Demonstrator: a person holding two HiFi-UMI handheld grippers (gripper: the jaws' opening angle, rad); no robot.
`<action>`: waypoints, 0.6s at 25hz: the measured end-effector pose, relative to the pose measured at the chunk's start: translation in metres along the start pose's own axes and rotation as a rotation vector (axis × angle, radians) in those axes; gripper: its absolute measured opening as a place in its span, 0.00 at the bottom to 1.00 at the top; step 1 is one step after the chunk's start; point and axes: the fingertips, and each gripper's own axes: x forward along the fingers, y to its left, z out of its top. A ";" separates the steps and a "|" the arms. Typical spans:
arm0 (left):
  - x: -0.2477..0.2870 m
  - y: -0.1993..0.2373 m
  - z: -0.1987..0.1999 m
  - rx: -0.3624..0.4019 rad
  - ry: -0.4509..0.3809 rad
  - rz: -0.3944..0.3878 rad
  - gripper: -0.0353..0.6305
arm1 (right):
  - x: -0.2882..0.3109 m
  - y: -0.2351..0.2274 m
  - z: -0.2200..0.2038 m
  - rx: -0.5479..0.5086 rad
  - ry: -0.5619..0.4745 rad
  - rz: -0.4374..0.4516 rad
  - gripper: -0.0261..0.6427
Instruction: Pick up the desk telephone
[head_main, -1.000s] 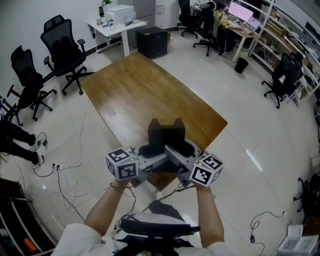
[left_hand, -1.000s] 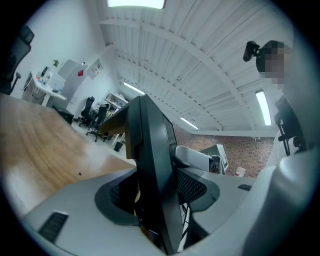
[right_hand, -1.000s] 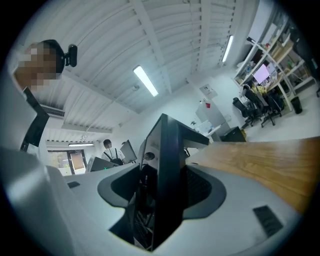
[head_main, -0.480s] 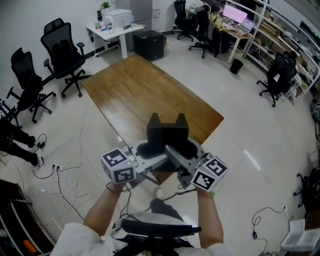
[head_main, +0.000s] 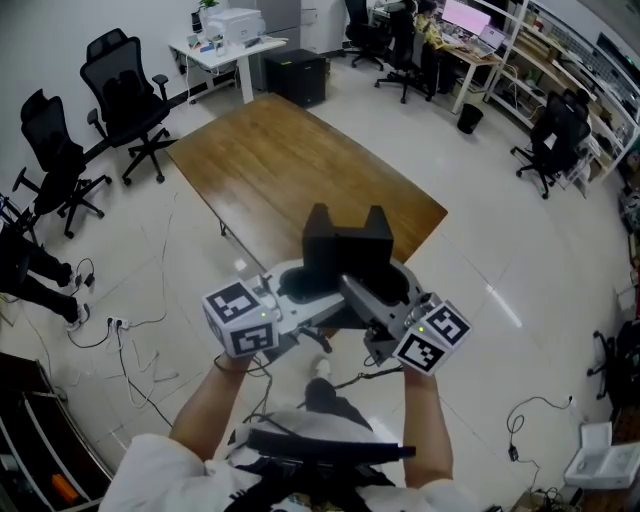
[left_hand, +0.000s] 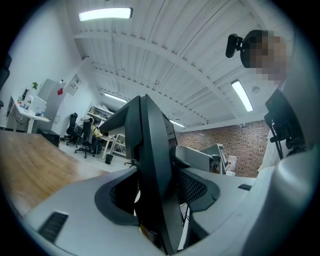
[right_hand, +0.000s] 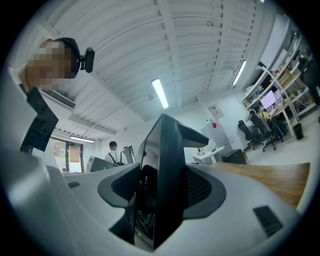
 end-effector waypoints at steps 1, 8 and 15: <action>-0.001 -0.003 0.000 0.005 0.000 -0.005 0.40 | -0.002 0.003 0.001 -0.005 -0.003 -0.002 0.44; -0.006 -0.023 0.005 0.012 -0.006 -0.025 0.40 | -0.013 0.020 0.006 -0.034 -0.017 -0.016 0.44; -0.015 -0.037 0.006 0.026 -0.006 -0.036 0.40 | -0.020 0.036 0.006 -0.044 -0.025 -0.017 0.44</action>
